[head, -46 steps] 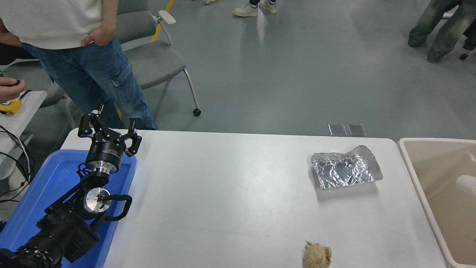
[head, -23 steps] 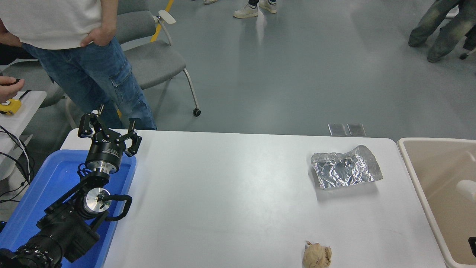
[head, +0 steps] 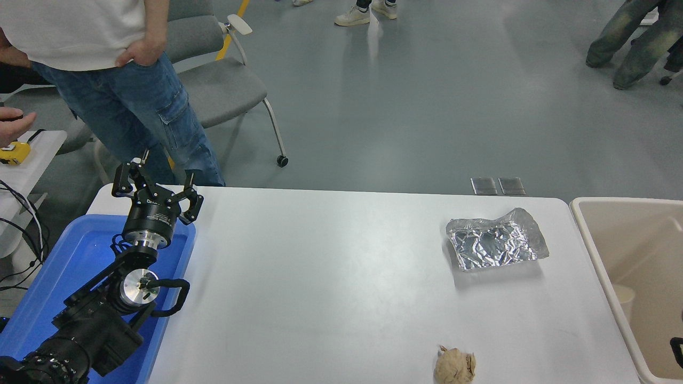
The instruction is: Dispose of the paper cup in the dustbin
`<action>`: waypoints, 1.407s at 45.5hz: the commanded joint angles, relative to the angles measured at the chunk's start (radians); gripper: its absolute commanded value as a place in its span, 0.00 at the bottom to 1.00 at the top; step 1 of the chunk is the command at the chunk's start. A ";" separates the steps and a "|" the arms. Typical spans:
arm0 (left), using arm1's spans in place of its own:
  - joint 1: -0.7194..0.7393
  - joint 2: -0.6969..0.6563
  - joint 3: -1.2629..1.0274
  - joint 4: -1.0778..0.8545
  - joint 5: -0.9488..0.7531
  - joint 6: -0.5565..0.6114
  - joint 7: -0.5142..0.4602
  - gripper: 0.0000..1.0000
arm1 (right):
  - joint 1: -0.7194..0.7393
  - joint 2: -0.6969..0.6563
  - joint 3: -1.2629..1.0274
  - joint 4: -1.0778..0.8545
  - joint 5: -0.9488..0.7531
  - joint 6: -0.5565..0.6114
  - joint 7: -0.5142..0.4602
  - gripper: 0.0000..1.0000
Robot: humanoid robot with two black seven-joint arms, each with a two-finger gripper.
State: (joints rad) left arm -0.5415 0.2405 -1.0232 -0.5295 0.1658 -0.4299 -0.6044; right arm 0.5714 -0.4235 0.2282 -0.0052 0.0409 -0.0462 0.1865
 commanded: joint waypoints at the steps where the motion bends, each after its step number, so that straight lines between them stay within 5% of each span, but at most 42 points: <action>1: 0.000 0.000 0.000 -0.001 0.000 0.000 0.000 1.00 | 0.001 -0.001 0.006 0.001 0.004 0.000 -0.002 1.00; 29: -0.002 0.000 0.000 0.000 0.000 0.000 0.000 1.00 | 0.050 -0.047 0.163 0.033 0.004 0.104 -0.012 1.00; 44: -0.002 0.000 0.000 0.000 0.000 0.000 0.000 1.00 | 0.022 -0.167 0.471 0.418 -0.018 0.128 0.001 1.00; 55: -0.002 -0.001 0.000 0.000 0.000 0.000 0.000 1.00 | -0.015 -0.175 0.594 0.531 -0.087 0.276 0.004 1.00; 64: -0.002 -0.001 0.000 0.000 0.000 0.000 0.000 1.00 | -0.011 -0.103 0.766 0.587 -0.177 0.275 0.070 1.00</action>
State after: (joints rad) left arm -0.5429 0.2398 -1.0232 -0.5292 0.1655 -0.4294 -0.6044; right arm 0.5697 -0.5723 0.8155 0.4784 -0.0426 0.1817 0.1977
